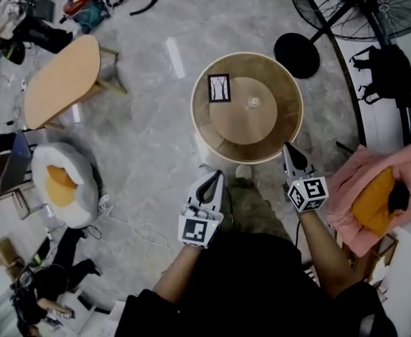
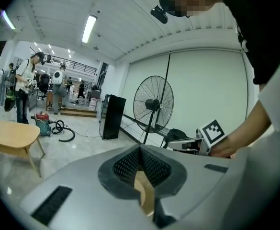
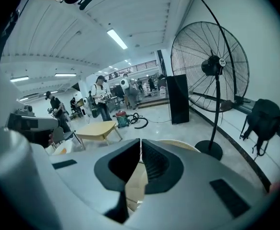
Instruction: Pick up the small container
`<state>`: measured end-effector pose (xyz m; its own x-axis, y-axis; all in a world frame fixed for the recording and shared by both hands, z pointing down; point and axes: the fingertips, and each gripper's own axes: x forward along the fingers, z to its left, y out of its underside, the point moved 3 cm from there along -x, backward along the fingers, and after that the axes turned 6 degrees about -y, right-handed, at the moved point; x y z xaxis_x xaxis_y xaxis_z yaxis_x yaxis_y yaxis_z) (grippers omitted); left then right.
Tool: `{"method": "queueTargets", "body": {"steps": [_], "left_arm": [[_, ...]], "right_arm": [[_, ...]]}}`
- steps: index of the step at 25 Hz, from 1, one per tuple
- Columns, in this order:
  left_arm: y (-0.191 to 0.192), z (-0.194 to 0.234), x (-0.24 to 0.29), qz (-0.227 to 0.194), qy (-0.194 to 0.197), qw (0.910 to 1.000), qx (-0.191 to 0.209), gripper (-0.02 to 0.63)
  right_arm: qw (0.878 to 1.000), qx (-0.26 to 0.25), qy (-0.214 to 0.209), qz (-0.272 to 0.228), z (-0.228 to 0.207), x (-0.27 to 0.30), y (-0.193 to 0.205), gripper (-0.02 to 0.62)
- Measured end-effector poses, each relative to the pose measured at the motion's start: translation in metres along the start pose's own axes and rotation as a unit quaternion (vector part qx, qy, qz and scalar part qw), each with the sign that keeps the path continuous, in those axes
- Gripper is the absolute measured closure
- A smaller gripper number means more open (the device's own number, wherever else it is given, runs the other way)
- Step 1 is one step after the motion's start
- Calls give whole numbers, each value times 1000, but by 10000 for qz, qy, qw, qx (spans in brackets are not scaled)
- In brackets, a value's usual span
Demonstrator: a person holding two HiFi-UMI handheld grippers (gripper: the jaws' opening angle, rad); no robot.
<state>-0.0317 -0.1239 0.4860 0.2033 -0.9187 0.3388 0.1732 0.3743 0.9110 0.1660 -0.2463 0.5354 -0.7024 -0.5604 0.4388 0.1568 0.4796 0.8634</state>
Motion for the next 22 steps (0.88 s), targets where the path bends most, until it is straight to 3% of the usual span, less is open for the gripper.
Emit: {"method": "queueTargets", "body": {"steps": [4, 10, 14, 22], "left_arm": [[46, 26, 29, 132, 142, 9998, -96, 600], [122, 41, 118, 274, 194, 9992, -212, 600], [148, 45, 170, 325, 167, 9990, -250, 600], [184, 40, 205, 447, 316, 9983, -219, 600]], "right_arm": [[9991, 233, 155, 323, -6, 52, 57, 571], [9955, 679, 517, 421, -60, 121, 133, 571], [9939, 797, 644, 417, -97, 156, 151, 557], [9930, 621, 566, 831, -141, 212, 206, 344]]}}
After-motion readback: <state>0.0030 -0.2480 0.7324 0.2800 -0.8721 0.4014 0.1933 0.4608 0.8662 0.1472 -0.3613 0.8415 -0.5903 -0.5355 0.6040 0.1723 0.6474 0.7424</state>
